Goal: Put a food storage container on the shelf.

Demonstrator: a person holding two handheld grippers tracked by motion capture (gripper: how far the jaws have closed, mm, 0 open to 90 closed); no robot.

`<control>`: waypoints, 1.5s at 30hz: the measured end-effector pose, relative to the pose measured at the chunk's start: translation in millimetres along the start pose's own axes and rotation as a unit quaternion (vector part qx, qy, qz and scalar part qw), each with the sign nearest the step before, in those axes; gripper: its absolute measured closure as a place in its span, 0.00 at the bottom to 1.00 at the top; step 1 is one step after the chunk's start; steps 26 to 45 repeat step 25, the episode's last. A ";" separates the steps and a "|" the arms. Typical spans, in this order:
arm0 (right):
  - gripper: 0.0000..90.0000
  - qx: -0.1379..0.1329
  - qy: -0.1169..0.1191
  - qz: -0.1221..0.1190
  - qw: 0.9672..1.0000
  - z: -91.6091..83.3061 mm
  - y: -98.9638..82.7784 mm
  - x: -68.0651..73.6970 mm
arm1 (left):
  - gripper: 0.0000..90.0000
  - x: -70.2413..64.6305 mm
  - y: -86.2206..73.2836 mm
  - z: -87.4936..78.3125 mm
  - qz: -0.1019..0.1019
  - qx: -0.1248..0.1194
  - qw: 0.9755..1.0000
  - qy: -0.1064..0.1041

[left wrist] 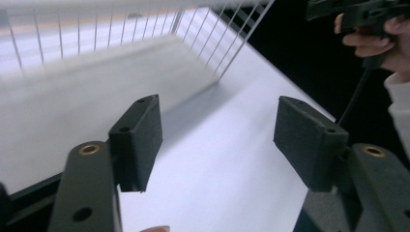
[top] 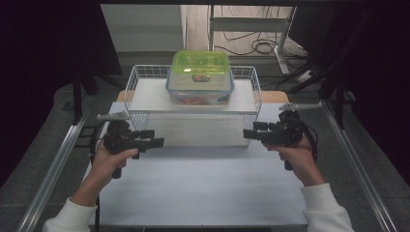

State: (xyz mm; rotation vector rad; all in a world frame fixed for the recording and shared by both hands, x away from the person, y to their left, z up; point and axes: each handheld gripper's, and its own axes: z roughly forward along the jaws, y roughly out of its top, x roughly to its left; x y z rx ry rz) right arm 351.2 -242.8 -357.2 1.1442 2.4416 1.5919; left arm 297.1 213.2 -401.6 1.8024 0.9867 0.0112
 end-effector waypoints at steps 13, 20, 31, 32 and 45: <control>0.31 0.070 -0.003 0.004 0.998 30.0 -91.9 -13.4 | 0.33 12.4 -64.5 25.0 0.002 0.044 0.999 0.024; 0.30 0.088 -0.007 -0.002 0.996 43.1 -105.2 -13.3 | 0.31 11.0 -71.6 29.7 0.010 0.053 0.998 0.035; 0.25 0.061 -0.010 -0.021 0.998 36.3 -106.7 -9.9 | 0.28 11.9 -72.9 29.7 0.015 0.050 0.998 0.047; 0.25 0.061 -0.010 -0.021 0.998 36.3 -106.7 -9.9 | 0.28 11.9 -72.9 29.7 0.015 0.050 0.998 0.047; 0.25 0.061 -0.010 -0.021 0.998 36.3 -106.7 -9.9 | 0.28 11.9 -72.9 29.7 0.015 0.050 0.998 0.047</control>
